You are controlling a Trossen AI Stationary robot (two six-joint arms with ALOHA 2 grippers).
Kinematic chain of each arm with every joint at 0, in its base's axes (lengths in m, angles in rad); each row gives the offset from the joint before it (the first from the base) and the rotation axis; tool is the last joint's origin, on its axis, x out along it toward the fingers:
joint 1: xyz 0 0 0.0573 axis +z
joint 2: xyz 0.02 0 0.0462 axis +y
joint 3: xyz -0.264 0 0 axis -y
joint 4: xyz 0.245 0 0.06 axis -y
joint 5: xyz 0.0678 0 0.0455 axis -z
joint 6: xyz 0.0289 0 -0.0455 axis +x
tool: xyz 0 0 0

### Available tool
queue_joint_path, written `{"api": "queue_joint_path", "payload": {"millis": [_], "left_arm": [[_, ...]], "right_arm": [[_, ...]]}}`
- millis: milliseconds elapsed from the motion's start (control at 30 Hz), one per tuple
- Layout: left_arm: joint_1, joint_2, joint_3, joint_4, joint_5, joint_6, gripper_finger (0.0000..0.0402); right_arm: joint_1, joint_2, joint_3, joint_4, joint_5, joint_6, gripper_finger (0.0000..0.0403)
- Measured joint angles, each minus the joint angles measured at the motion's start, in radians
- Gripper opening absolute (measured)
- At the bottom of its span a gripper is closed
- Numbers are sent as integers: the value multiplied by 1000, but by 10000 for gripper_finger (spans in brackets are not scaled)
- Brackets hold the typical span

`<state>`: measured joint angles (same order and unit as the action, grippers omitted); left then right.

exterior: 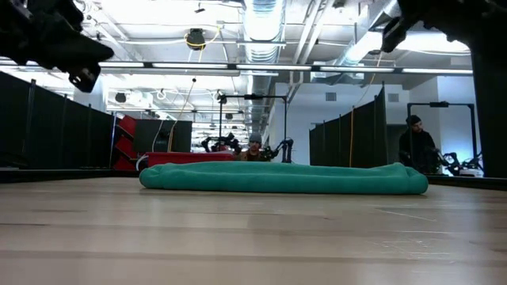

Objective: Roll towel
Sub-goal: Return to Home Position

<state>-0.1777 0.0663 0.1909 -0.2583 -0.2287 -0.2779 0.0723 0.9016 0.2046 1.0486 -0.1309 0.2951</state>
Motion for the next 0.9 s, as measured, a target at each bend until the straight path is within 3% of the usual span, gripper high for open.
{"api": "queue_joint_path", "payload": {"millis": [167,333,733,900], "left_arm": [[0,-54,-41,101,102,57,0],[0,-60,-118,227,119,61,0],[5,-63,-179,378,42,46,0],[5,-63,-181,297,104,72,0]], "right_arm": [[-1,0,-111,230,1,-33,0],[-15,0,-196,377,1,-35,0],[-71,-6,-196,385,30,-89,0],[-69,-3,-196,354,12,-144,0]]}}
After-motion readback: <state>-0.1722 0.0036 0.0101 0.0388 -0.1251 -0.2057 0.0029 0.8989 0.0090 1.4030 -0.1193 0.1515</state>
